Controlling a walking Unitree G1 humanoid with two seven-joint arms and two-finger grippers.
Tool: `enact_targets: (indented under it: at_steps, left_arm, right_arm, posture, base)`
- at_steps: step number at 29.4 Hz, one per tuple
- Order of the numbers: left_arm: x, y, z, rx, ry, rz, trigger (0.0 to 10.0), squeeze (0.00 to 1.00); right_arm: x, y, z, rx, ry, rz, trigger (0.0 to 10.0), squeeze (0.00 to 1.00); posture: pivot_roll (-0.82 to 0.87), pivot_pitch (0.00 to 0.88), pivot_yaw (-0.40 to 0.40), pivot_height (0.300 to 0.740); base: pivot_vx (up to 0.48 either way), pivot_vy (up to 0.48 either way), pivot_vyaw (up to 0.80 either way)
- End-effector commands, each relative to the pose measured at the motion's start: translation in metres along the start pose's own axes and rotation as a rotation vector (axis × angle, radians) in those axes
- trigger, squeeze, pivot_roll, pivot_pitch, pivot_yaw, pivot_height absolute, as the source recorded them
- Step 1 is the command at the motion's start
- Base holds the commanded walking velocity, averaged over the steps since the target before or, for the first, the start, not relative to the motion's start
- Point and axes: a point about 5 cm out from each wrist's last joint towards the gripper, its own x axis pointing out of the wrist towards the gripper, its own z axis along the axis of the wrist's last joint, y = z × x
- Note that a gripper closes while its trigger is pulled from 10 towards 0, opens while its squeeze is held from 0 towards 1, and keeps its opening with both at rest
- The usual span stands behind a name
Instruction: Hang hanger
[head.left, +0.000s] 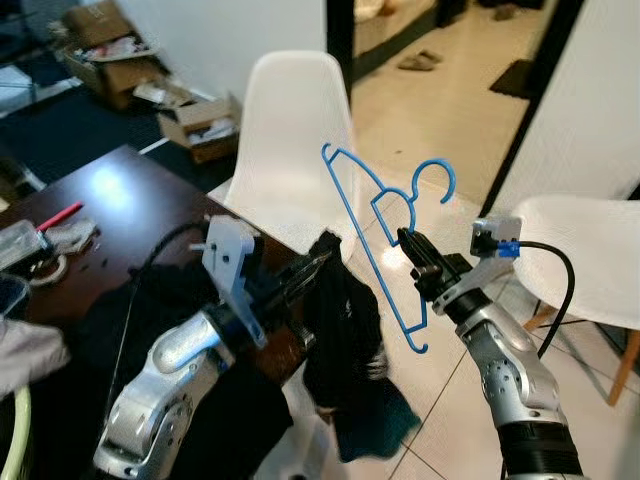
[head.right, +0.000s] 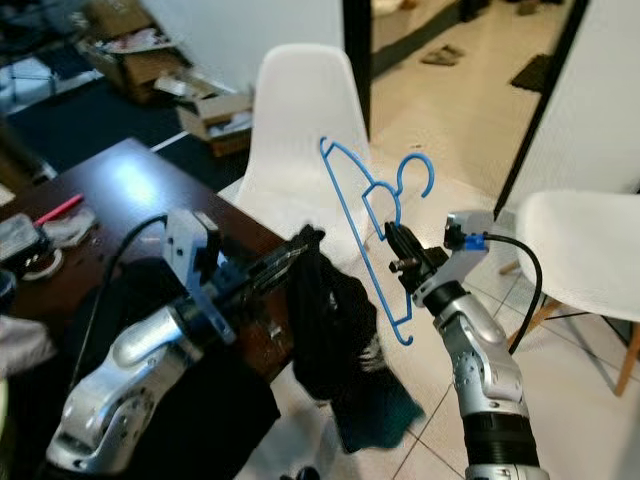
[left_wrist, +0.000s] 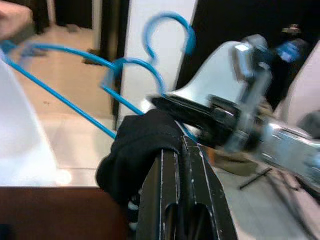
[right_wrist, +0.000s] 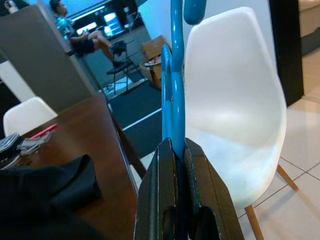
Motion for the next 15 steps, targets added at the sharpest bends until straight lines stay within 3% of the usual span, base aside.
enact_targets:
  at_steps: [1,6,15]
  left_arm:
    - [-0.003,-0.013,0.001,-0.037,0.010,-0.089,10.0,0.00]
    - [-0.011,-0.024,-0.007,-0.086,0.061,-0.153,10.0,0.00]
    - [-0.029,0.001,-0.025,-0.041,0.104,0.077,10.0,0.00]
  right_arm:
    - [-0.002,-0.001,0.000,-0.009,-0.004,-0.002,10.0,0.00]
    - [-0.002,0.000,0.001,-0.025,-0.003,0.005,10.0,0.00]
    - [-0.002,0.006,-0.001,-0.082,0.025,0.058,10.0,0.00]
  posture:
    - [0.02,0.147,0.030,0.740]
    - [0.02,0.146,0.031,0.740]
    - [0.02,0.141,0.023,0.740]
  base:
    - [0.000,-0.465,0.80]
    - [0.000,-0.368,0.80]
    - [0.000,0.000,0.80]
